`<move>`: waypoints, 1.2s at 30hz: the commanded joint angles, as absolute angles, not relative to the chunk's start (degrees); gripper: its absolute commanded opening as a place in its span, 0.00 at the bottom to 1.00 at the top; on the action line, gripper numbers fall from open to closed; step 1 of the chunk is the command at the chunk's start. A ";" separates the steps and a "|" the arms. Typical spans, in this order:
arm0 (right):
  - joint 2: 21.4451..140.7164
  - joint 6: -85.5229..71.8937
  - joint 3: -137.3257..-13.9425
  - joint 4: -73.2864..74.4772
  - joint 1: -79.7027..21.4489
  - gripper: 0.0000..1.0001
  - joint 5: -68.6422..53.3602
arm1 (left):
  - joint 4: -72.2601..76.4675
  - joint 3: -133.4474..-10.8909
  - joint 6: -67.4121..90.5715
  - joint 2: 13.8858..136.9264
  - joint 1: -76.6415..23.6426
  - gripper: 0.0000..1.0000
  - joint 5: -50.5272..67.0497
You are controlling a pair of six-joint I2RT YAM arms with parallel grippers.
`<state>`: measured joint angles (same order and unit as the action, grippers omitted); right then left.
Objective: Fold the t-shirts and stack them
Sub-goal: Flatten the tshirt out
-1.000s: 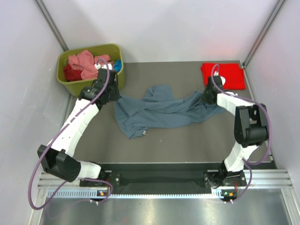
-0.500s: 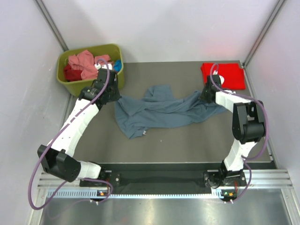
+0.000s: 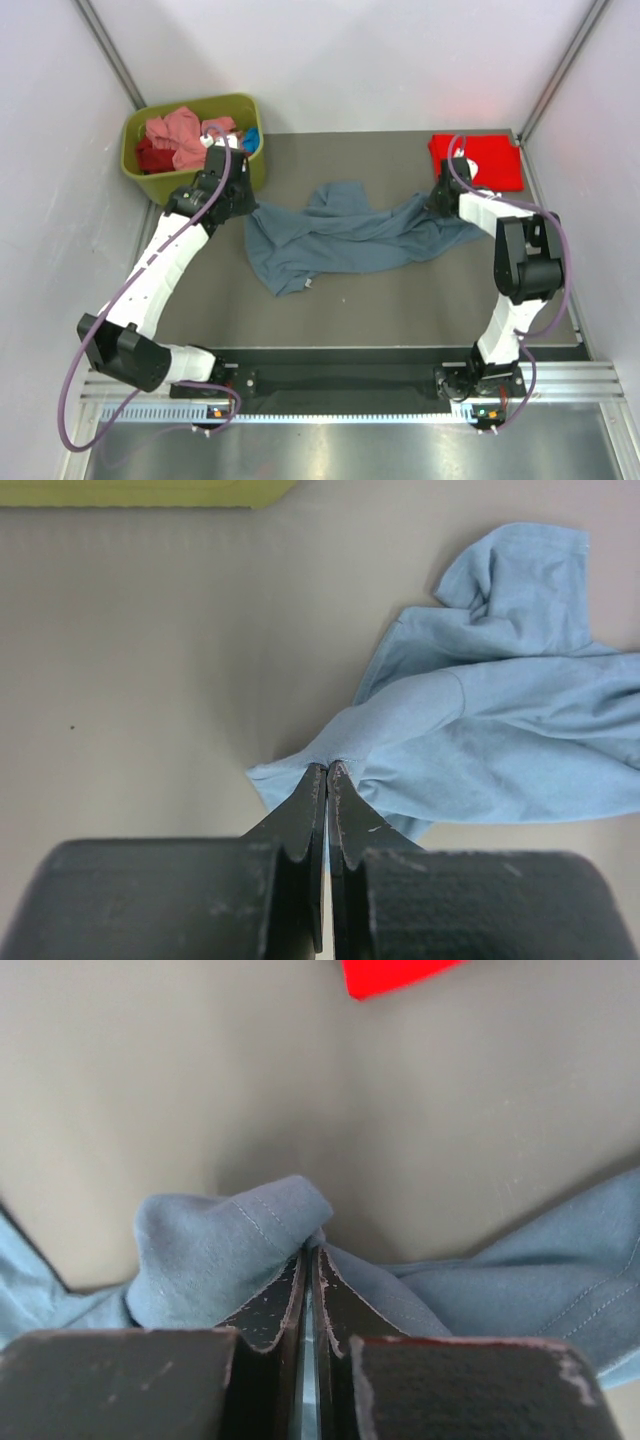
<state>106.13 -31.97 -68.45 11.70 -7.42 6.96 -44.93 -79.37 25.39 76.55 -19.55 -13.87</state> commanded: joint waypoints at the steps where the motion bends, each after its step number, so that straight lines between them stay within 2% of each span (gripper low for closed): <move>1: 104.69 -30.33 -72.86 11.59 -6.51 0.00 7.38 | -42.10 -80.42 25.58 74.88 -19.25 0.00 -11.87; 6: 94.76 -29.71 -77.42 22.22 -5.89 0.00 9.31 | -43.15 -87.35 25.58 76.20 -19.25 0.00 -10.90; 16: 74.90 -30.32 -96.05 43.32 -5.45 0.00 16.96 | -51.14 -119.41 27.07 82.79 -19.25 0.00 -5.28; 21: 61.37 -29.71 -101.94 50.70 -5.36 0.00 21.26 | -49.49 -116.73 31.72 75.16 -19.25 0.00 4.64; 28: 42.13 -29.79 -106.96 56.42 -5.45 0.00 26.98 | -50.09 -112.84 38.14 60.30 -19.25 0.00 10.72; 32: 38.85 -29.62 -108.80 56.25 -5.36 0.00 27.95 | -50.80 -117.06 40.52 57.48 -19.25 0.00 9.58; 36: 40.69 -28.13 -107.67 53.62 -5.36 0.00 26.64 | -50.54 -120.06 39.73 59.49 -19.25 0.00 7.56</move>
<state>35.99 -30.35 -110.30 53.67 -6.17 26.55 -51.64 -119.33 38.11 56.51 -19.55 8.34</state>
